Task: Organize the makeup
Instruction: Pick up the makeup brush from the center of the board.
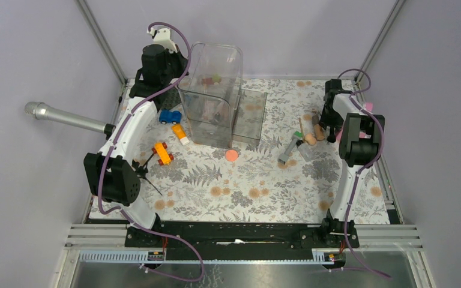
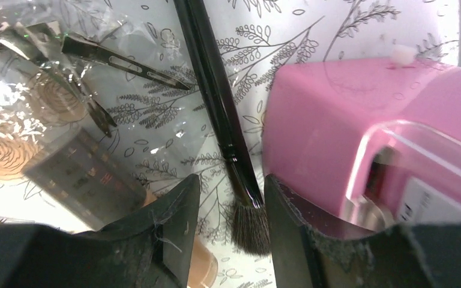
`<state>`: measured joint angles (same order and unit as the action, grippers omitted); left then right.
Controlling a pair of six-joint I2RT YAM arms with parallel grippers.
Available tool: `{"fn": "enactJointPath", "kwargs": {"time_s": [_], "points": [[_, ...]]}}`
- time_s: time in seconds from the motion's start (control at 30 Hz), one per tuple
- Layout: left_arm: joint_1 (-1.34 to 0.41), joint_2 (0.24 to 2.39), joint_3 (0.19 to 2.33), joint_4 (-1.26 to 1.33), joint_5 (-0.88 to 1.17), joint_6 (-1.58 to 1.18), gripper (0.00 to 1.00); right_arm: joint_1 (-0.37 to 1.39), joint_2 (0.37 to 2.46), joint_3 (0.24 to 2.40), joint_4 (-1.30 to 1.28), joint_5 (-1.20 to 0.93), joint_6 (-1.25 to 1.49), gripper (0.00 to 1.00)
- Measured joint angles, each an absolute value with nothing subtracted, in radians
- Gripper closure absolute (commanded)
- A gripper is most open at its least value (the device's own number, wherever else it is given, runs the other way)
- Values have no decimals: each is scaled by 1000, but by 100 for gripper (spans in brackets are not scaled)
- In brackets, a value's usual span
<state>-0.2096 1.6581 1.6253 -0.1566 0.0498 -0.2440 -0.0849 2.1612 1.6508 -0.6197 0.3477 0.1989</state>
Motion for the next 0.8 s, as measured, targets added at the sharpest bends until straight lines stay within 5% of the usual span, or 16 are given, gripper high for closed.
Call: {"fn": "enactJointPath", "kwargs": {"time_s": [0.27, 0.53, 0.8], "points": [[-210, 1665, 1626, -147, 59, -245, 93, -126, 2200, 1686, -618, 266, 205, 63], [-210, 1668, 1628, -144, 65, -247, 94, -143, 2211, 1702, -616, 187, 214, 92], [-210, 1668, 1629, -144, 65, -247, 94, -143, 2184, 1693, -621, 196, 214, 100]]}}
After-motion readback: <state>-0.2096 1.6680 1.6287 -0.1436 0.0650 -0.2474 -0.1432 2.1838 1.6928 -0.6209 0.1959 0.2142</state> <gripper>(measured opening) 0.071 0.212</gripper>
